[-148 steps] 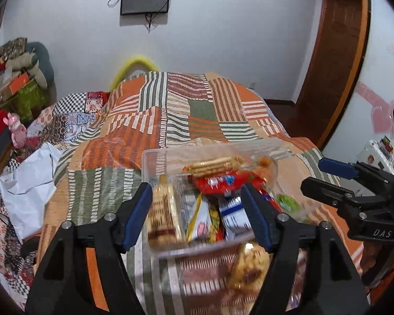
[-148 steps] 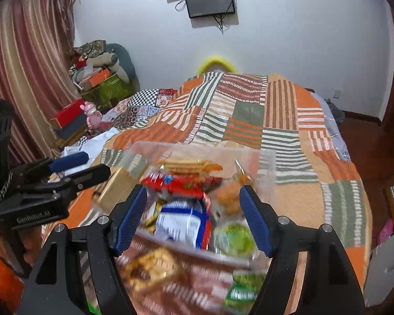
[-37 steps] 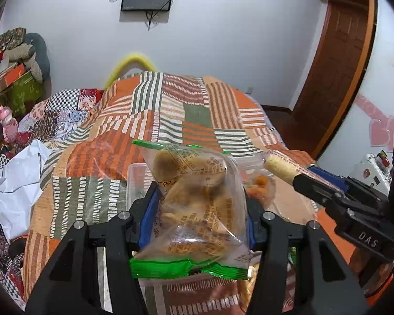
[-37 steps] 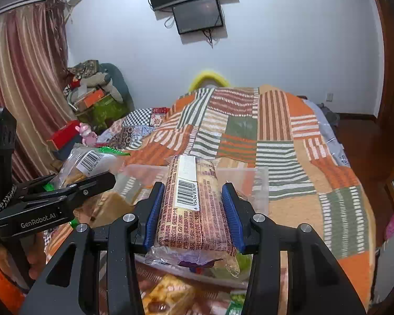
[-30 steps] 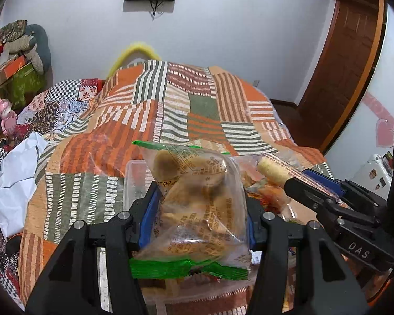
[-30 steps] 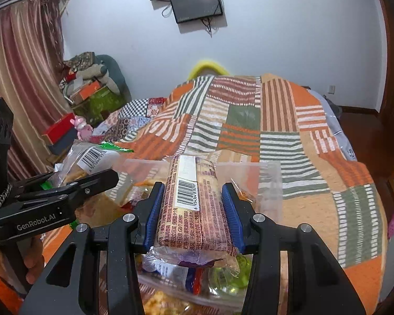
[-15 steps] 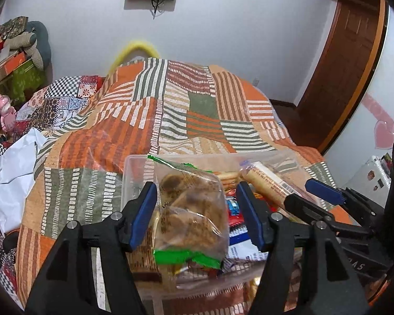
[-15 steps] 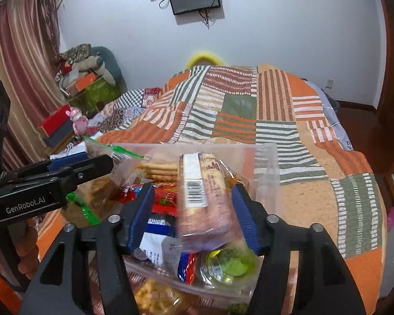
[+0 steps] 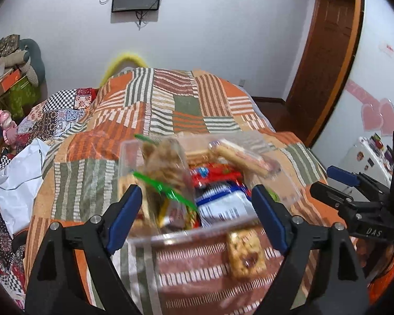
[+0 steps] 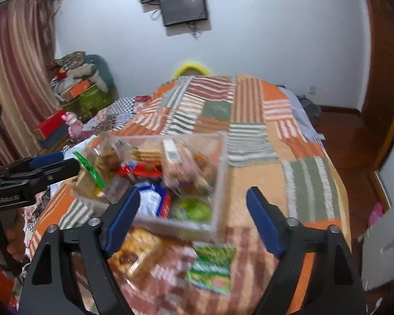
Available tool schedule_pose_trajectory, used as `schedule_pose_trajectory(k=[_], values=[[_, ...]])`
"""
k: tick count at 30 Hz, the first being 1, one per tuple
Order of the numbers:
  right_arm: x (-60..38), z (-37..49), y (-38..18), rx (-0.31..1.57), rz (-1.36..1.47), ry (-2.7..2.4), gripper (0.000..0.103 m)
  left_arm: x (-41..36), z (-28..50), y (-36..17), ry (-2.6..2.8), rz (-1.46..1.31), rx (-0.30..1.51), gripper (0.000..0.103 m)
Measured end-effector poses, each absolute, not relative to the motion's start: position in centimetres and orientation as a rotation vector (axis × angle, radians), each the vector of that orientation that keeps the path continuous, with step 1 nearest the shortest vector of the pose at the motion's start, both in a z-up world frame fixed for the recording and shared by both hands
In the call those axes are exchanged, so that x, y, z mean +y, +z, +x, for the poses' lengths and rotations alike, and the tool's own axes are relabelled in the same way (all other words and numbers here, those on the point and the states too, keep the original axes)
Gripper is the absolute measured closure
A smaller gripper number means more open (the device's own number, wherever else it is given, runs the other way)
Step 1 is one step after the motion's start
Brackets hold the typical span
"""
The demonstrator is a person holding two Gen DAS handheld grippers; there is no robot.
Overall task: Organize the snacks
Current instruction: 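Grasp cracker pack with left tool while right tool grasps green snack bag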
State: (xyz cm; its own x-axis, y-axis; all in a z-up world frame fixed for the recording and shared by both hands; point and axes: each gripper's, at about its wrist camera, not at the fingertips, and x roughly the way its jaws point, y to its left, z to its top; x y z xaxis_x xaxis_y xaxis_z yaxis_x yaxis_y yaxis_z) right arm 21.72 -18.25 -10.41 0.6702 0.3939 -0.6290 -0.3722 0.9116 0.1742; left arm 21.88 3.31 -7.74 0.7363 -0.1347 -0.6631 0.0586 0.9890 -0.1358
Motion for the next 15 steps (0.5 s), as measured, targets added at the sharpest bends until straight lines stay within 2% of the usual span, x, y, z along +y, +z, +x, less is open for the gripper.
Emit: schedule_pose_trajectory(k=[13,15], values=[[-19.0,22.1,-17.0,0.923,0.074,0.42,0.02,0.0,21.1,-13.2,-0.158,-0.092,0.881,0.016],[-18.5,22.4,-17.5,0.935,0.055,0.42,0.026,-0.5,21.2,-14.1,-0.167,-0.089,0.904,0.016]])
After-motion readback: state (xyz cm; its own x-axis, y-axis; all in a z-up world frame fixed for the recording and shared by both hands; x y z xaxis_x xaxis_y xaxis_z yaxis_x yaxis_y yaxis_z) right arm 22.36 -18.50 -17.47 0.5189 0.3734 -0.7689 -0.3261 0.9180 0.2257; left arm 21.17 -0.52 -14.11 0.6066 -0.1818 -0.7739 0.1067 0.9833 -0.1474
